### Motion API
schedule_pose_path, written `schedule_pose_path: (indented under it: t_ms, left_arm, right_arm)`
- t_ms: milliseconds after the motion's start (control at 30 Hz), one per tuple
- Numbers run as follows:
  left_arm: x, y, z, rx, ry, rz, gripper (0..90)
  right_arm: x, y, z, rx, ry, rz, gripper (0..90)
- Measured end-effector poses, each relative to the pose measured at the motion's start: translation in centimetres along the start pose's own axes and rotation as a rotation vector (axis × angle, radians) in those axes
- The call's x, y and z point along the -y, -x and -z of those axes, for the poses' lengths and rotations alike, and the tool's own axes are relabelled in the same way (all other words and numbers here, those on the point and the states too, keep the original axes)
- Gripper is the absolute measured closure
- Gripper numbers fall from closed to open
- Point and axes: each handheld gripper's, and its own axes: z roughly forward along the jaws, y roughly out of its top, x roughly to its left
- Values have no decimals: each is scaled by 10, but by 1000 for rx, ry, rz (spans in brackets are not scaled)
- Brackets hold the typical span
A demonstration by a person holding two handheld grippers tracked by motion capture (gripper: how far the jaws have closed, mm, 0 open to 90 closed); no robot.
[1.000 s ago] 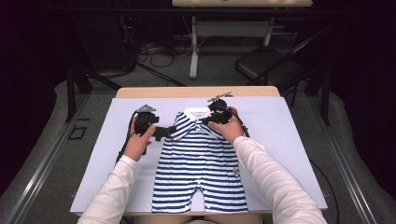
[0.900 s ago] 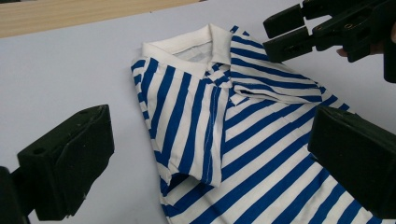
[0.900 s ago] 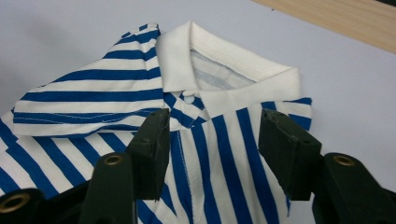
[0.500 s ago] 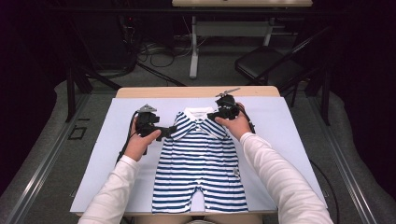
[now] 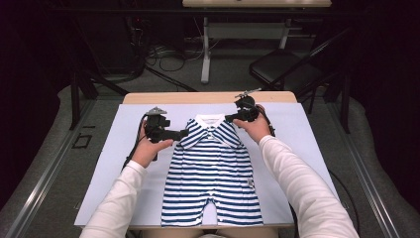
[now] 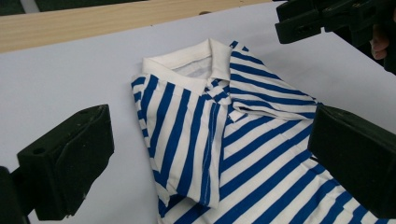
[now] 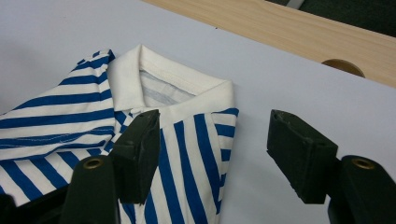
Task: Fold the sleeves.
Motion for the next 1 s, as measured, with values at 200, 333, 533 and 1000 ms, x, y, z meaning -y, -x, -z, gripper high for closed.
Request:
schedule_pose_path:
  t_ms: [200,333,533,1000]
  left_arm:
    - [-17,1,-2,-22,-18,-33,6]
    - [-27,1,-5,-34,-30,-40,7]
    - [-39,0,-10,-40,-46,-37,22]
    - [-53,-4,-25,-71,-68,-32,104]
  right_arm:
    - [-6,1,2,4,6,3,341]
    - [-9,0,3,5,-3,16,337]
    - [-14,0,5,10,-7,21,330]
    - [-21,0,4,13,-15,19,323]
